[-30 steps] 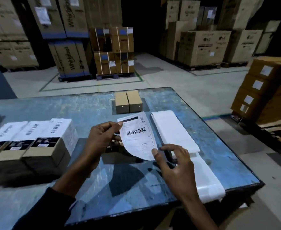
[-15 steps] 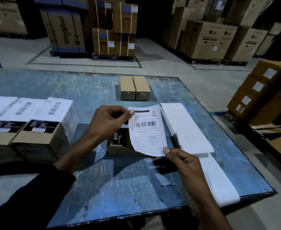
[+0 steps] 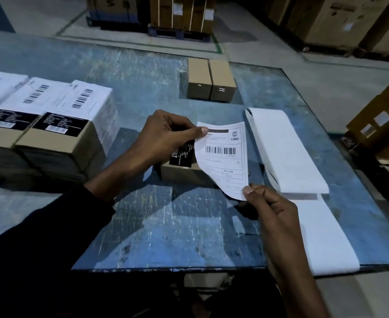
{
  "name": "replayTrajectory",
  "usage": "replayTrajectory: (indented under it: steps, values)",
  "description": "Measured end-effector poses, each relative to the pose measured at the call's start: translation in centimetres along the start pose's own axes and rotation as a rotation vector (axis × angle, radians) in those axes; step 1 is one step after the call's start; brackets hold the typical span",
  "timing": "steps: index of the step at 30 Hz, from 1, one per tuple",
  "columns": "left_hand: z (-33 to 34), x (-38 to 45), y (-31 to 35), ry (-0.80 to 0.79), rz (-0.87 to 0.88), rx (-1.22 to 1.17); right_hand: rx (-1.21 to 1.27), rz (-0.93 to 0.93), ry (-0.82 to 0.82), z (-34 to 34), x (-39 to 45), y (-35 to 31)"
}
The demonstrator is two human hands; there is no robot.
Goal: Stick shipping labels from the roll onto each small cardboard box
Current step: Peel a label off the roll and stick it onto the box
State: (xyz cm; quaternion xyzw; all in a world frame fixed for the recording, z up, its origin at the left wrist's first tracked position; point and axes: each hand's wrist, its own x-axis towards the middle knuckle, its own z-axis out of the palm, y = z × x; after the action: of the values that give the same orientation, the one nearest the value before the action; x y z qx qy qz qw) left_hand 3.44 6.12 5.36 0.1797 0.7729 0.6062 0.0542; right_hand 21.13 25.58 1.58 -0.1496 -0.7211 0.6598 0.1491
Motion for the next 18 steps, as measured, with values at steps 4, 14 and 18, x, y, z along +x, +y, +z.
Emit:
replayTrajectory:
  steps: [4, 14, 18]
  values:
    - [-0.17, -0.06, -0.17, -0.002, -0.065, -0.052, -0.030, -0.002, 0.003, -0.06, 0.05, 0.31]
    - [0.06, 0.30, -0.72, -0.016, -0.105, -0.074, -0.033, -0.016, -0.010, -0.20, -0.07, 0.25]
    - [0.02, 0.47, -0.92, -0.033, -0.102, -0.050, -0.034, -0.017, 0.000, -0.18, -0.03, 0.34]
